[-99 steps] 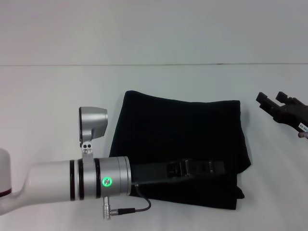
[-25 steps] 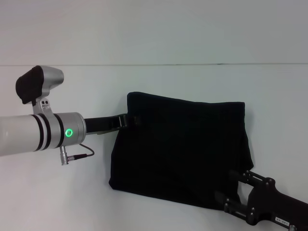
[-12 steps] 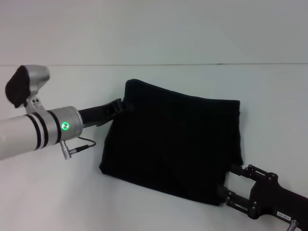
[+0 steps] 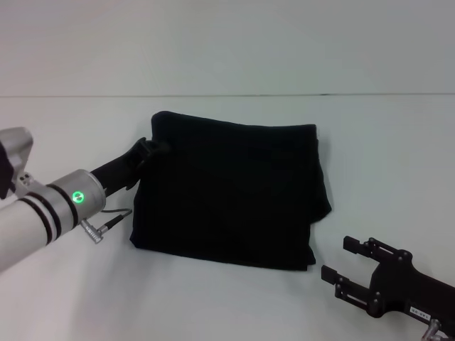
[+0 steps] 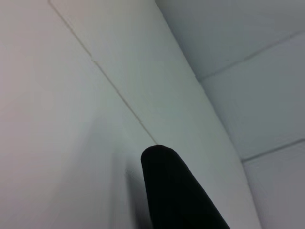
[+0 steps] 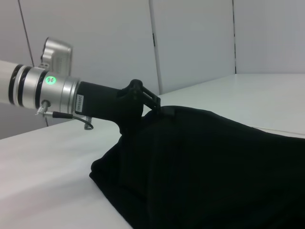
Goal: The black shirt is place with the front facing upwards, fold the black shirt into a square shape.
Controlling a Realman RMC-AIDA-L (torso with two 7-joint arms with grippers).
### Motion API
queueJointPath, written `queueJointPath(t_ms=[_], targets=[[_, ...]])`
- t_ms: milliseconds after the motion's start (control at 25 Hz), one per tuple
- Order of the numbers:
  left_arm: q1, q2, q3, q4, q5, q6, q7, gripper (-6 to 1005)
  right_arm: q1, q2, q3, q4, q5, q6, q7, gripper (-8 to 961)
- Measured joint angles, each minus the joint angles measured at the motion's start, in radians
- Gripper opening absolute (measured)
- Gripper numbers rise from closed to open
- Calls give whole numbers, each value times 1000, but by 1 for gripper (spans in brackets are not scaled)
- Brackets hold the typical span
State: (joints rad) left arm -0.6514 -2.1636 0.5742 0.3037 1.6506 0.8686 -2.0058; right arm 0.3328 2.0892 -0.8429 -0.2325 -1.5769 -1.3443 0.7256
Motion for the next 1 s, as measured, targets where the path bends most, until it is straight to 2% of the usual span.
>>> queueJointPath(t_ms=[440,760,960,1000], targets=[[11,-1,-3,-21,-70,17,32,90,11,0,-1,-1,-1,0,4,730],[18,-2,-2,-18,-70,60,99,168,14,1,-1,-1,-1,6,10,730],[51,8,6,31,-58,117,156,217,19,1,-1,-1,0,7,11,729],[63,9,8,48,-55,120,163,255,20,2,-1,-1,1,7,11,729]])
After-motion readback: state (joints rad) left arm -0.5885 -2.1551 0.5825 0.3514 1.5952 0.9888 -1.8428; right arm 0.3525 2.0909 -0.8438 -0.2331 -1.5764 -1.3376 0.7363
